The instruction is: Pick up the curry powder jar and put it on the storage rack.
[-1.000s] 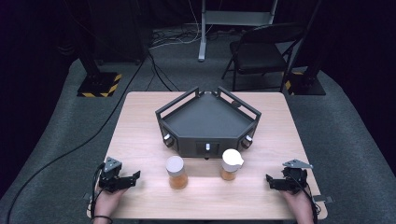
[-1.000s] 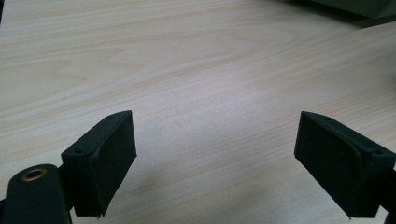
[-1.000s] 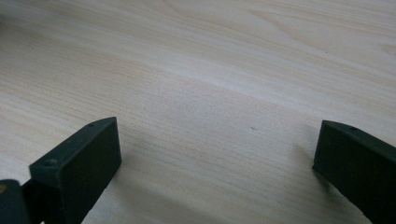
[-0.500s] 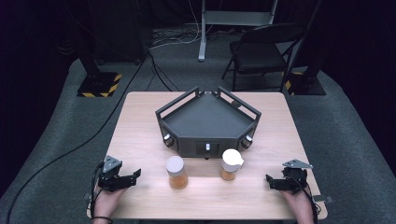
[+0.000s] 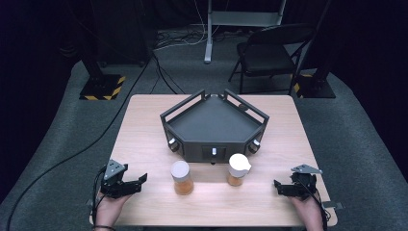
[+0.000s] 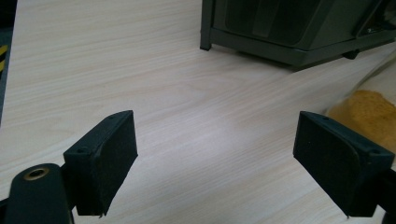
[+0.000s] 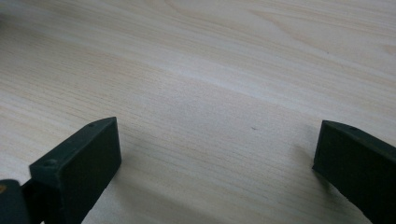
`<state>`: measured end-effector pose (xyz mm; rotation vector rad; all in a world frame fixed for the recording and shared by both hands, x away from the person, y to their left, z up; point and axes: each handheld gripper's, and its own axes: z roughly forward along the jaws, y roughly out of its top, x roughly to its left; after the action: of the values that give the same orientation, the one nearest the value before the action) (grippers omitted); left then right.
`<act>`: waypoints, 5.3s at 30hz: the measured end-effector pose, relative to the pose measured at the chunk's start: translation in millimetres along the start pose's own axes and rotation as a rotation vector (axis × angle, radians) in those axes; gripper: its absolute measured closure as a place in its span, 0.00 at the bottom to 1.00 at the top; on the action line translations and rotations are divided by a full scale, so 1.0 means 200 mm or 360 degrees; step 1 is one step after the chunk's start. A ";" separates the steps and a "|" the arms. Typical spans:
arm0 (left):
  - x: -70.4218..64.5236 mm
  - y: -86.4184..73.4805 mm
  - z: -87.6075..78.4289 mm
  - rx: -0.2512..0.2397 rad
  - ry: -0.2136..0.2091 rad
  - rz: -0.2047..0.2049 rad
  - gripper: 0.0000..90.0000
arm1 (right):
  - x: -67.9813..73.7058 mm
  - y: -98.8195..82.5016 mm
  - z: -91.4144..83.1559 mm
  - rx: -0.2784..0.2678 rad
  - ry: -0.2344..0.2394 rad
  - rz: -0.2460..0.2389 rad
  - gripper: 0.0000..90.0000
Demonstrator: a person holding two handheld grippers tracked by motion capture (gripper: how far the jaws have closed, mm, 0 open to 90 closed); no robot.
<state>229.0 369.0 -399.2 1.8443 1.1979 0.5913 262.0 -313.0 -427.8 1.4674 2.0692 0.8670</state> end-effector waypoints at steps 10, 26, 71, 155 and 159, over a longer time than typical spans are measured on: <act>-0.04 0.04 -0.04 -0.0033 -0.0090 0.0061 0.15 | 0.00 0.00 0.00 0.0000 0.0002 -0.0002 0.00; -0.11 0.10 -0.04 -0.0072 -0.0259 0.0157 0.14 | 0.00 0.00 0.00 0.0000 0.0002 -0.0002 0.00; -0.31 0.15 0.30 -0.0086 -0.0516 0.0262 0.17 | 0.00 0.00 0.00 0.0001 0.0007 -0.0008 0.00; -0.24 0.79 0.28 -0.0319 -0.0615 0.0294 0.37 | -0.01 0.00 0.00 0.0001 0.0019 -0.0019 0.00; -0.24 0.85 0.32 -0.0303 -0.0587 0.0299 0.37 | -0.01 0.00 0.00 0.0002 0.0018 -0.0018 0.00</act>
<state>341.9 268.9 -287.7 1.8153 0.7077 0.4258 263.2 -313.8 -427.6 1.4530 2.0846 0.8720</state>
